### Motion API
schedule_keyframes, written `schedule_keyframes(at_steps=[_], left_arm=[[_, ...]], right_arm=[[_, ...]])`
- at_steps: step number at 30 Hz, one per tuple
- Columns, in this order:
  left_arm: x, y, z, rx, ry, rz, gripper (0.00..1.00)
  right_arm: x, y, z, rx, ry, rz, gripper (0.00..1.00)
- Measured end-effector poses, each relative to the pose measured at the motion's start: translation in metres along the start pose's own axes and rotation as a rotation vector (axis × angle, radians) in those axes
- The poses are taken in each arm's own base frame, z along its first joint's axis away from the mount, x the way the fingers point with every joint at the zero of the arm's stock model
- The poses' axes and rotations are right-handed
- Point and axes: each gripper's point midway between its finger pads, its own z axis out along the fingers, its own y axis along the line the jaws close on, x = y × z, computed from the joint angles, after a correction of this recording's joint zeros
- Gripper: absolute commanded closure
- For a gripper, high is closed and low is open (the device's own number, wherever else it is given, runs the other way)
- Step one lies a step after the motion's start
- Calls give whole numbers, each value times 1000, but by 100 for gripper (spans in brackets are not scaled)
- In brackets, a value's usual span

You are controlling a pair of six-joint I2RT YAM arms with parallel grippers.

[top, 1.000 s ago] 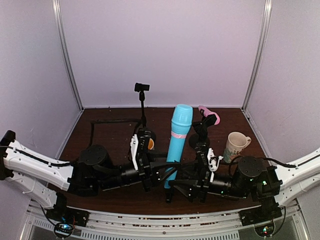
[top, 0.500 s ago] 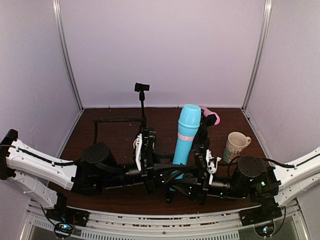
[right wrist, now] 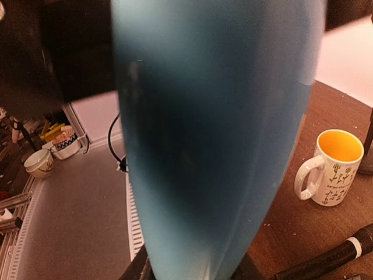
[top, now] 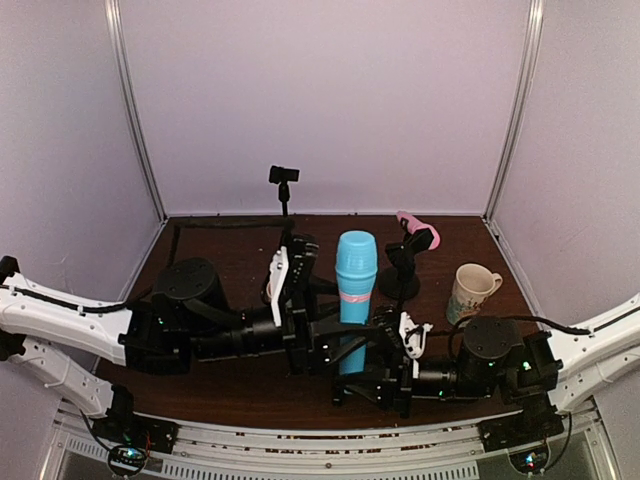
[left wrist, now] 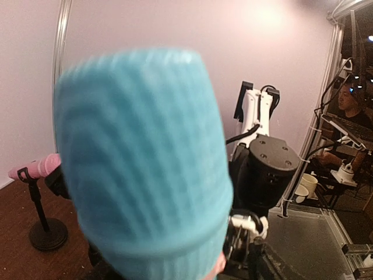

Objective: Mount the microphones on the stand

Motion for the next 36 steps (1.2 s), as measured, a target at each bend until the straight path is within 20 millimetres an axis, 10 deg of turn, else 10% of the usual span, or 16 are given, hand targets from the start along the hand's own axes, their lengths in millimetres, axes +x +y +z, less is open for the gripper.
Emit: schedule_keyframes(at_steps=[9,19,25,30,36], left_arm=[[-1,0,-2,-11,34,26,65],[-3,4,-13,-35,24,29,37],[-4,8,-15,-56,24,35,62],[-6,7,-15,-49,16,13,93],[-3,17,-23,-88,-9,-11,100]], right_arm=[[21,4,6,-25,87,-13,83],[27,5,6,-35,111,-28,82],[28,6,6,-41,117,-28,80],[25,5,6,-34,114,-36,55],[15,7,4,-40,75,-9,35]])
